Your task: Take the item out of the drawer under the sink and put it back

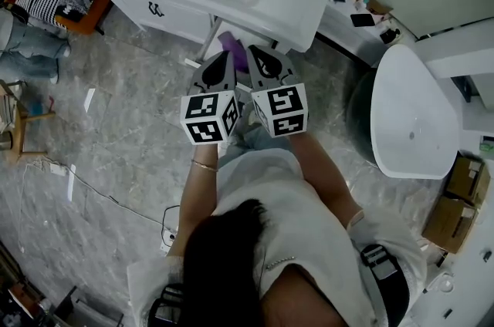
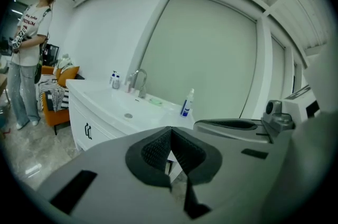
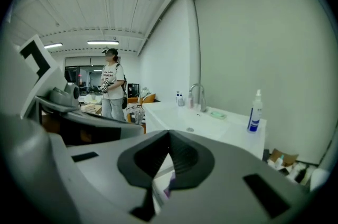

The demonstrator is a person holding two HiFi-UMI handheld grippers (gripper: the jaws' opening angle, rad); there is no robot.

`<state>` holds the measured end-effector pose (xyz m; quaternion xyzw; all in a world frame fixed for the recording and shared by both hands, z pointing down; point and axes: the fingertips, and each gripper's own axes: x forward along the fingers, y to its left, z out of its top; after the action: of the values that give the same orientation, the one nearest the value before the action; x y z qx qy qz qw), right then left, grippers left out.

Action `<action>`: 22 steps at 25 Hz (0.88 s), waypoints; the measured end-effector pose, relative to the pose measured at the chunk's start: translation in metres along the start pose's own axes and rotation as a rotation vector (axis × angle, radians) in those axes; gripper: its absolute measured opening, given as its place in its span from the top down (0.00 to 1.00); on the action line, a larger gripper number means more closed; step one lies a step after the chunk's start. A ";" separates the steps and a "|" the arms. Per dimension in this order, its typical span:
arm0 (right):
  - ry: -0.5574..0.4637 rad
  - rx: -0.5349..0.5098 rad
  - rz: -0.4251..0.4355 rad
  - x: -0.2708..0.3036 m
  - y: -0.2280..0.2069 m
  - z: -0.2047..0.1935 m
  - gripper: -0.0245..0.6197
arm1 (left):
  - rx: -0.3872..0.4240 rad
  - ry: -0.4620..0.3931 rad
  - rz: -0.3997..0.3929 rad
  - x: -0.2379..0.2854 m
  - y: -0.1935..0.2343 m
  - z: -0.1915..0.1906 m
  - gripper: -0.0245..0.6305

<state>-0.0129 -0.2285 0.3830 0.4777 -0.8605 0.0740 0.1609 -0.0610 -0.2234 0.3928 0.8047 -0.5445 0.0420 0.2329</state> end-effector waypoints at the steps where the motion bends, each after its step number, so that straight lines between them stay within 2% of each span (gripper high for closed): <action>1: -0.005 -0.011 0.000 -0.001 0.001 0.002 0.94 | 0.006 0.005 -0.003 0.000 -0.001 0.000 0.96; 7: 0.000 -0.007 0.010 0.000 -0.001 0.000 0.94 | -0.001 0.002 0.004 0.004 -0.003 -0.003 0.96; 14: 0.024 0.017 0.030 0.006 -0.004 -0.008 0.94 | -0.011 0.035 0.025 0.012 0.002 -0.013 0.96; 19: 0.111 0.010 0.052 0.023 -0.011 -0.034 0.93 | -0.032 0.074 0.069 0.023 0.015 -0.025 0.96; 22: 0.160 0.041 0.070 0.032 -0.012 -0.049 0.91 | -0.053 0.098 0.093 0.030 0.025 -0.035 0.96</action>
<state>-0.0084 -0.2468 0.4403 0.4433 -0.8592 0.1350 0.2167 -0.0646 -0.2424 0.4416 0.7689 -0.5703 0.0779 0.2783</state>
